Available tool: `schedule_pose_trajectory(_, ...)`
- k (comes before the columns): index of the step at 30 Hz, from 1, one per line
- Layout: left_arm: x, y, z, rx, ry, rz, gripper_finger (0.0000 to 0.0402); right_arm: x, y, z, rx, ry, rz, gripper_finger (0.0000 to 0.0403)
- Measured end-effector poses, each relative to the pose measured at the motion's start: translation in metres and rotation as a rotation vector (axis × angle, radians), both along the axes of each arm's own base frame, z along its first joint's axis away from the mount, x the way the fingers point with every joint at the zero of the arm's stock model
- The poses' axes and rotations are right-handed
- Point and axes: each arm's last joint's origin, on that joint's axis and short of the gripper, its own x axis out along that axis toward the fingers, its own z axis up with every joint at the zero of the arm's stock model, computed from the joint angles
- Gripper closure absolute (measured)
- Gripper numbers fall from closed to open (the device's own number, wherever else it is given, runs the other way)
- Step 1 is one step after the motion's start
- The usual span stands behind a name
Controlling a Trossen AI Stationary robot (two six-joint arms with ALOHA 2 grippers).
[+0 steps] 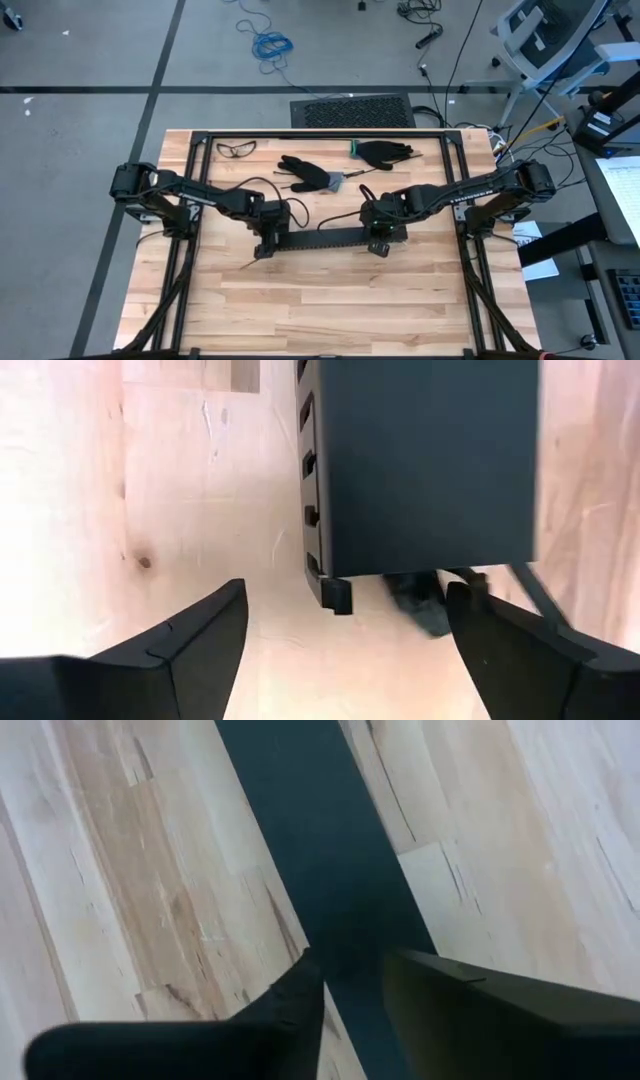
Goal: Ziptie cables
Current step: Insert the black cover of the black cable duct
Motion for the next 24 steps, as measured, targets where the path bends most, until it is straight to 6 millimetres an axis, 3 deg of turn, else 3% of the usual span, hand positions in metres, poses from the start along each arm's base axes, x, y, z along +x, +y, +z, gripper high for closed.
schedule_pose_trajectory(7,0.004,0.000,0.019,0.015,0.028,-0.023,0.0071,0.000,-0.001,0.000,-0.037,-0.007,0.038,0.0278)
schedule_pose_trajectory(11,0.001,0.001,0.019,0.034,0.059,-0.045,0.0070,0.000,-0.001,0.001,-0.037,-0.007,0.038,0.0273)
schedule_pose_trajectory(19,-0.001,-0.007,0.020,-0.160,0.110,0.054,0.0070,0.000,-0.001,0.000,-0.059,-0.006,0.034,0.0273)
schedule_pose_trajectory(24,-0.001,-0.022,0.021,-0.172,0.116,0.056,0.0070,0.000,-0.002,0.000,-0.076,-0.006,0.049,0.0273)
